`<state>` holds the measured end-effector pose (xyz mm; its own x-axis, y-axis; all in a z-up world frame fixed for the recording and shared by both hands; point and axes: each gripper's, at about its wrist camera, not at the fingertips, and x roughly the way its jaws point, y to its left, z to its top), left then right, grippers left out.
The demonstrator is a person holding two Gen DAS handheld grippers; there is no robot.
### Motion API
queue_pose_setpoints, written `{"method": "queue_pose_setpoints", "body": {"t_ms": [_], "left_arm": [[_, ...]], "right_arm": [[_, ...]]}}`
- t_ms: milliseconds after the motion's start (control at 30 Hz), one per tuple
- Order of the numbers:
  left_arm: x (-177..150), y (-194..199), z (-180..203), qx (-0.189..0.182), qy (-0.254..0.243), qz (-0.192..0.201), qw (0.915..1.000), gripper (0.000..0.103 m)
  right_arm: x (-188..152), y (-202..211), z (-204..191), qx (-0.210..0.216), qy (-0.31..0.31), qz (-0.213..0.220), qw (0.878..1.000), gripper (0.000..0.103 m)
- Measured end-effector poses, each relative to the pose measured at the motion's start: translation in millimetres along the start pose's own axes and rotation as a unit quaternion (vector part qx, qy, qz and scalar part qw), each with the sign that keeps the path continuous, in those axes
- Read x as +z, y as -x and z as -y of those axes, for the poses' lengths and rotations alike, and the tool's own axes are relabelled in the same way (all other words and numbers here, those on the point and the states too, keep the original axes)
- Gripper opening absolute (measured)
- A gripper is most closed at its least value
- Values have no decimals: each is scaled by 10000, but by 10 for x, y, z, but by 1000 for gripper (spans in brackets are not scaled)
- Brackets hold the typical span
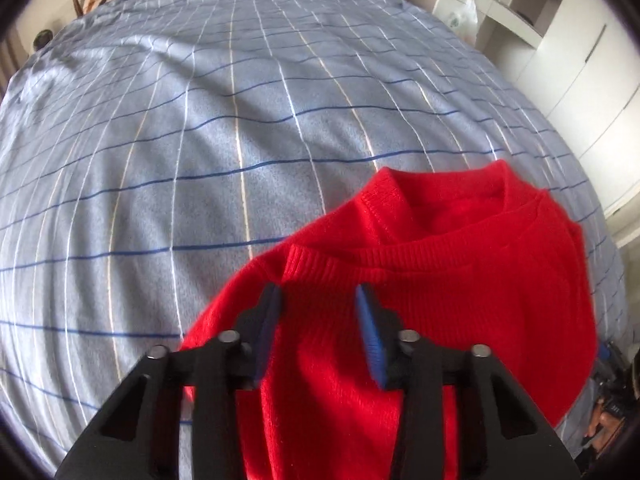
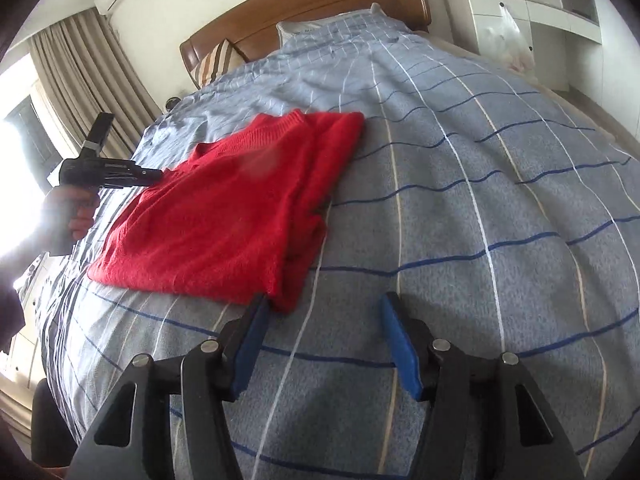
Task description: Fold small clothes
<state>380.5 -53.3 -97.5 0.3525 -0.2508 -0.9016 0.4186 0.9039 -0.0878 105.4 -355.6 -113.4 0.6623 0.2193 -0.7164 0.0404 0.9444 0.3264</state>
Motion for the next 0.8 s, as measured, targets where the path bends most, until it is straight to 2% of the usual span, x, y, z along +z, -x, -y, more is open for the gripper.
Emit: {"method": "queue_pose_setpoints", "body": {"t_ms": [33, 100, 200, 267, 333, 367, 433, 467, 533, 600, 733, 800], "left_arm": [[4, 0, 3, 202, -39, 98, 9997, 2], [25, 49, -114, 484, 221, 381, 9979, 1], [4, 16, -368, 439, 812, 466, 9946, 1], [-30, -32, -343, 401, 758, 432, 9954, 2], [-73, -14, -283, 432, 674, 443, 9958, 8], [-105, 31, -278, 423, 697, 462, 9956, 13], [-210, 199, -293, 312, 831, 596, 9943, 51], [-299, 328, -308, 311, 905, 757, 9925, 59], [-536, 606, -339, 293, 936, 1057, 9895, 79], [-894, 847, -356, 325, 894, 1190, 9883, 85], [-1722, 1116, -423, 308, 1109, 1199, 9861, 86], [-2081, 1151, -450, 270, 1354, 1159, 9836, 86]], "right_arm": [[0, -16, -1, 24, -15, 15, 10000, 58], [-18, -13, 22, 87, -55, 64, 9999, 59], [-42, -32, 25, 67, -31, 99, 9999, 59], [-56, -35, -4, -9, 49, 80, 10000, 60], [-54, -42, -22, -40, 118, 64, 9999, 62], [-50, -45, -26, -42, 129, 58, 9999, 63], [-40, -25, -7, -4, 94, 31, 10000, 63], [-18, -7, -2, 14, 52, -10, 10000, 63], [63, 64, 15, 112, -140, -43, 9998, 63], [214, 116, 48, 553, -492, 55, 9972, 63], [612, -107, 133, 1116, -1155, -63, 9870, 76], [745, -367, 177, 1062, -1376, -352, 9842, 76]]}}
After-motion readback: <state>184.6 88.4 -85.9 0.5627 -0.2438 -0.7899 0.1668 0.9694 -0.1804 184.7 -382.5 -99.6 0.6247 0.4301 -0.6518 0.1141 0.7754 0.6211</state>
